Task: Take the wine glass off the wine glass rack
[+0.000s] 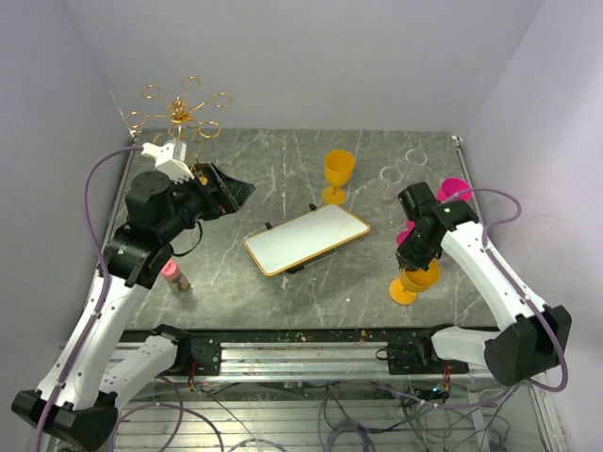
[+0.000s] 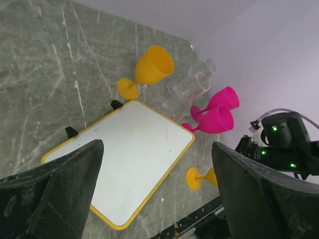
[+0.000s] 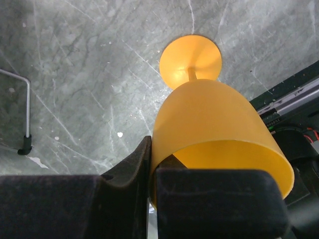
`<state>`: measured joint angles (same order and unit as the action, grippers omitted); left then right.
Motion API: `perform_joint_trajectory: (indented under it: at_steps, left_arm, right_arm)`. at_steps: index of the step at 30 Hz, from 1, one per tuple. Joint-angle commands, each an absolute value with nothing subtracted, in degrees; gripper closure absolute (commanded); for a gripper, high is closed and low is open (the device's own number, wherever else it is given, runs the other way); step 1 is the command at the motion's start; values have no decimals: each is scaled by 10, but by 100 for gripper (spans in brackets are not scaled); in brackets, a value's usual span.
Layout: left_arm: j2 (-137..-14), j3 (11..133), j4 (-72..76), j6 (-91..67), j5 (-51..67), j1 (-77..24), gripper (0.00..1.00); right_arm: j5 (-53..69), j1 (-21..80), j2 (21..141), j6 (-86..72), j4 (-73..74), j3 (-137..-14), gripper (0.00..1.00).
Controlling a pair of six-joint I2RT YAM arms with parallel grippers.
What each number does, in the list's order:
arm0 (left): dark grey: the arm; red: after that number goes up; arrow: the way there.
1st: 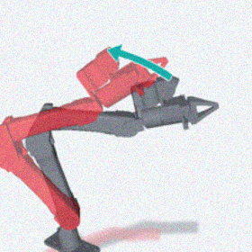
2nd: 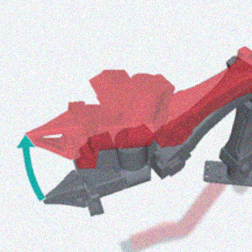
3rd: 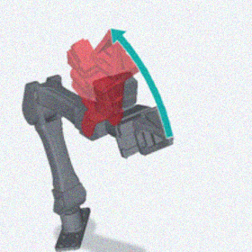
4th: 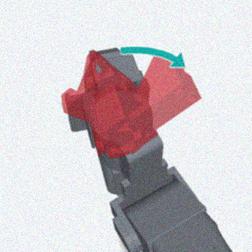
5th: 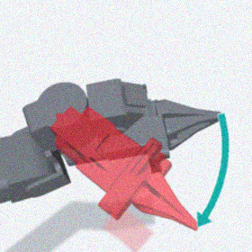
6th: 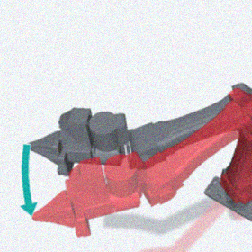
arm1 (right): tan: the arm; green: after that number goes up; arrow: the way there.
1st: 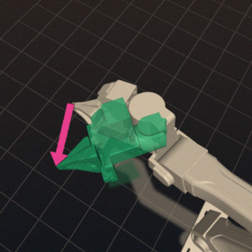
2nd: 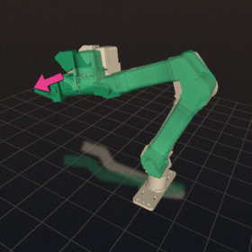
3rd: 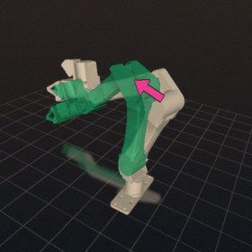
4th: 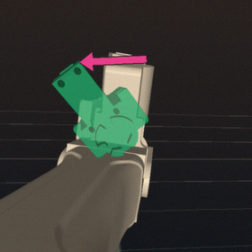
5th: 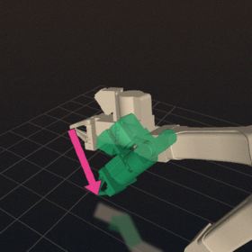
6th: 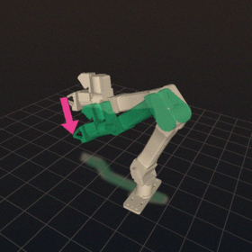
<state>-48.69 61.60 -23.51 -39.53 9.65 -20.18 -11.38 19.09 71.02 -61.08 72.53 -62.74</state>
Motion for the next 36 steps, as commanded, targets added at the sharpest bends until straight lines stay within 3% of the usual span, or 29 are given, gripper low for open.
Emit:
perform_joint_trajectory:
  at_steps: [1,4,7,10,15,20,24,29,36]
  left_arm:
    - [-464,638,-261,-364,58,-202,1]
    - [-460,637,-264,-361,58,-202,1]
    - [-459,637,-265,-359,61,-202,1]
    - [-459,637,-261,-359,64,-202,1]
    - [-459,639,-257,-363,73,-202,1]
    - [-449,644,-267,-363,62,-202,1]
    - [-435,656,-290,-361,25,-202,1]
    - [-423,688,-318,-349,-11,-202,1]
    - [-413,750,-352,-324,-47,-202,1]
  right_arm:
    - [-121,190,718,-602,699,-611,100]
    - [-117,190,715,-599,691,-604,99]
    - [-127,190,704,-594,698,-611,64]
    - [-135,190,691,-588,721,-637,40]
    - [-153,190,662,-587,772,-690,30]
    - [-142,190,618,-551,790,-740,7]
    - [-160,191,570,-520,777,-771,1]
    - [-191,190,493,-399,692,-800,0]
    - [-144,190,424,-287,543,-836,0]
